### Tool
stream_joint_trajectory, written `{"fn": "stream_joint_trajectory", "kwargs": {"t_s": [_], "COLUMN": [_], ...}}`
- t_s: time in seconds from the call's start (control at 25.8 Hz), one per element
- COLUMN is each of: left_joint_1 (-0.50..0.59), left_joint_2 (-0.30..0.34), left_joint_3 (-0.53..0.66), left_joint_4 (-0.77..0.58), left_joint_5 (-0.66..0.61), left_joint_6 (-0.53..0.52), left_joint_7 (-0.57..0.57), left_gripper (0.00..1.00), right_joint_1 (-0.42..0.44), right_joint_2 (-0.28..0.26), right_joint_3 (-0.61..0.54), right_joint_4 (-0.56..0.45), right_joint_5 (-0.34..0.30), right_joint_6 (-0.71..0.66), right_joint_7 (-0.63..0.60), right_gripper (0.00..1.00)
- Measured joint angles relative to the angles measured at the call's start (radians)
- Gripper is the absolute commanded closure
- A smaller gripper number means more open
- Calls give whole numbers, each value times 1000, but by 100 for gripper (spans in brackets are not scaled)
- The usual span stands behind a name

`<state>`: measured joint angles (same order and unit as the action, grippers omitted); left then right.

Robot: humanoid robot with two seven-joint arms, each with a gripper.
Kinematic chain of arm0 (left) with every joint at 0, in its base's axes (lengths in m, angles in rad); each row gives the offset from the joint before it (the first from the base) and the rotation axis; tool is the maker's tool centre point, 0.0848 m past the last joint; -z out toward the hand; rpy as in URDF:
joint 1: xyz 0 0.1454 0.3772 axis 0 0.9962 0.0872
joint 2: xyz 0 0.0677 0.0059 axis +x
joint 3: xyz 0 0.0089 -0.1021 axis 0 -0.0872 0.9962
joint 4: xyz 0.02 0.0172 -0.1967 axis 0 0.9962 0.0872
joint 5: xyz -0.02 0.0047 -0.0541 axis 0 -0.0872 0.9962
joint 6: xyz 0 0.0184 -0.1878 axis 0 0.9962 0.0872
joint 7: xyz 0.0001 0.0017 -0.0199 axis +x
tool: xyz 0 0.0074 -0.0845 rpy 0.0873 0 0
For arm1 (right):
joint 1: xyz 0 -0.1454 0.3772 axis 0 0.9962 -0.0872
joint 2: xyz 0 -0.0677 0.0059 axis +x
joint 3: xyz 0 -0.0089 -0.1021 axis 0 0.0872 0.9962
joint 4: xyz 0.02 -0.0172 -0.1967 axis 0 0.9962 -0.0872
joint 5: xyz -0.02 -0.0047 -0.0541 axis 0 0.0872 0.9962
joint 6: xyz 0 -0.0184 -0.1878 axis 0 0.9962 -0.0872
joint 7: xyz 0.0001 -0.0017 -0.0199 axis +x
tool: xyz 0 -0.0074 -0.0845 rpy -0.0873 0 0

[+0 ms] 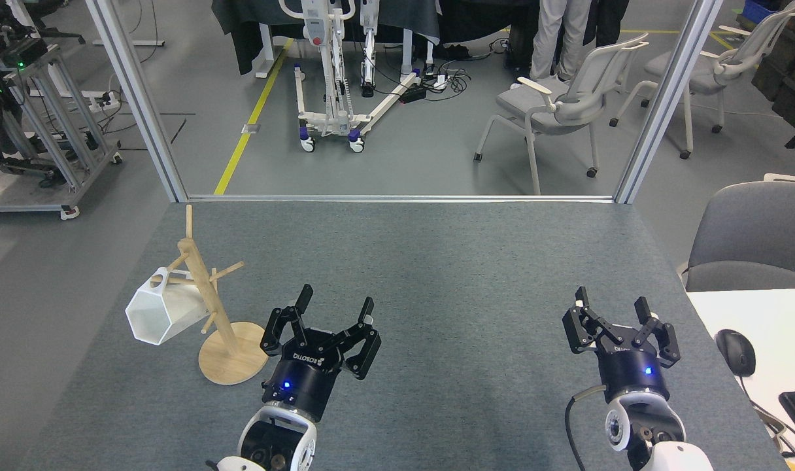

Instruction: Hang cup on storage rack

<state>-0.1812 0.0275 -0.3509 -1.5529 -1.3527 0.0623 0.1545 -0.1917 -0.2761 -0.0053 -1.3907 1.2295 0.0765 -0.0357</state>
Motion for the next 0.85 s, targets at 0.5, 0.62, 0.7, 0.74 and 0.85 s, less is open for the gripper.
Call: {"fn": "stream_joint_trajectory", "kwargs": {"t_s": [0.5,0.62,0.7,0.74,0.85], "left_joint_1": [-95,-111,-119,-122,-126], "left_joint_2": [-29,-33,-34,-34,-33], "left_joint_3": [-2,-2,-2,-2,-1], "left_joint_4": [135,158,176,181,194], "left_joint_5": [-149,-166,-168,-168,-167], "left_joint_6": [-20,-15,-14,-13,-13], "left_joint_7": [-28,-40,-43,-43,-43], "left_gripper": [1,1,1,1,1], "right_joint_1": [0,0,0,0,0], "right_joint_2": [1,1,0,0,0], "right_joint_3": [7,8,8,8,9], "right_joint_4": [2,0,0,0,-1], "right_joint_5": [-1,-1,-1,-1,-1], "right_joint_6": [-3,-4,-5,-5,-5], "right_joint_7": [-4,0,2,2,4], "right_gripper": [1,1,1,1,1]}}
